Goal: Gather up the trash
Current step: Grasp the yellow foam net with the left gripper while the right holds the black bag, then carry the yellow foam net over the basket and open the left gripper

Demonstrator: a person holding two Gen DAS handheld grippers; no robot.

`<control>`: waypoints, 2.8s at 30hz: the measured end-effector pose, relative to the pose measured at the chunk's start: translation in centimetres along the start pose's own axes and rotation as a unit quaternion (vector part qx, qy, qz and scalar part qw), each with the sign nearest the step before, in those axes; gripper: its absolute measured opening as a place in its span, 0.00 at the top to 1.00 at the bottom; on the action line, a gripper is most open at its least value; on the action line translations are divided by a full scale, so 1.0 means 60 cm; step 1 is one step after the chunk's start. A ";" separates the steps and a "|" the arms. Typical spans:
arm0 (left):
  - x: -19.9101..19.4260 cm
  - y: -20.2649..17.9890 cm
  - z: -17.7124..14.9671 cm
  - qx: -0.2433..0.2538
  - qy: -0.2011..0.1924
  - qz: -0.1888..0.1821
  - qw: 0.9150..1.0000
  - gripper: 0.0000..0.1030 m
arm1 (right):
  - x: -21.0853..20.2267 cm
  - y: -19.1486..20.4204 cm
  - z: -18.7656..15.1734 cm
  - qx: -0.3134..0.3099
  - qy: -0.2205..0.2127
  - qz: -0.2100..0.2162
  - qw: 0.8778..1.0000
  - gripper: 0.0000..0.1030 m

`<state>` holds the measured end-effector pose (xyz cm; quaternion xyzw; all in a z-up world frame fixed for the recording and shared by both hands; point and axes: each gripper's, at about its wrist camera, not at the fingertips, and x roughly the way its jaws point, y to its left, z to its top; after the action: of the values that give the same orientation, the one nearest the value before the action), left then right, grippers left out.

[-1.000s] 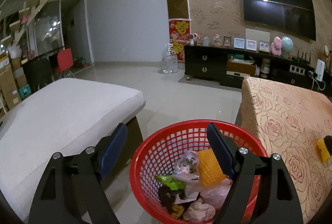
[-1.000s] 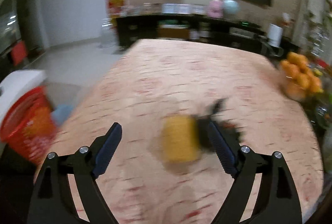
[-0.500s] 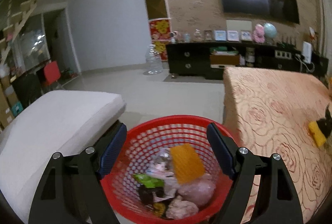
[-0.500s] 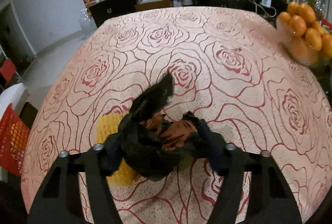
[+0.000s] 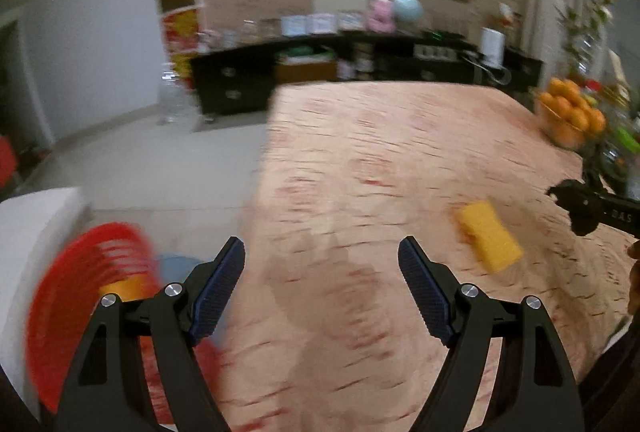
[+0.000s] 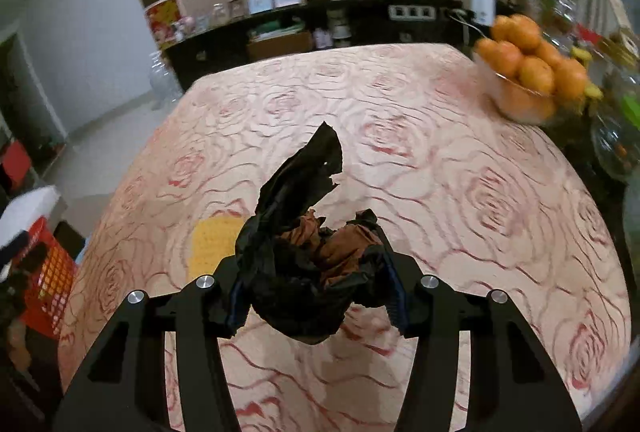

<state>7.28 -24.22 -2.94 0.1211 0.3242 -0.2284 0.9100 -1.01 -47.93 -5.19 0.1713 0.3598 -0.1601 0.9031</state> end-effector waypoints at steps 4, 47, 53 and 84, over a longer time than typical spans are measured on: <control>0.062 -0.079 0.018 0.016 0.027 -0.062 0.998 0.26 | -0.006 -0.033 0.004 0.029 0.000 -0.020 0.999 0.50; -0.135 0.054 -0.015 -0.008 -0.007 0.012 1.000 0.79 | -0.091 0.016 -0.054 0.014 -0.036 -0.004 0.999 0.49; -0.178 0.110 -0.033 -0.035 -0.021 0.033 0.999 0.79 | -0.116 0.063 -0.065 0.003 -0.037 0.025 0.999 0.49; -0.144 0.362 -0.084 -0.128 0.004 0.119 0.985 0.74 | -0.106 0.425 -0.047 -0.135 -0.018 0.166 0.977 0.49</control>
<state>9.40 -0.64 0.38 0.0422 0.3378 -0.0751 0.9373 3.44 -22.97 2.30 0.1024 0.3282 0.0388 0.9382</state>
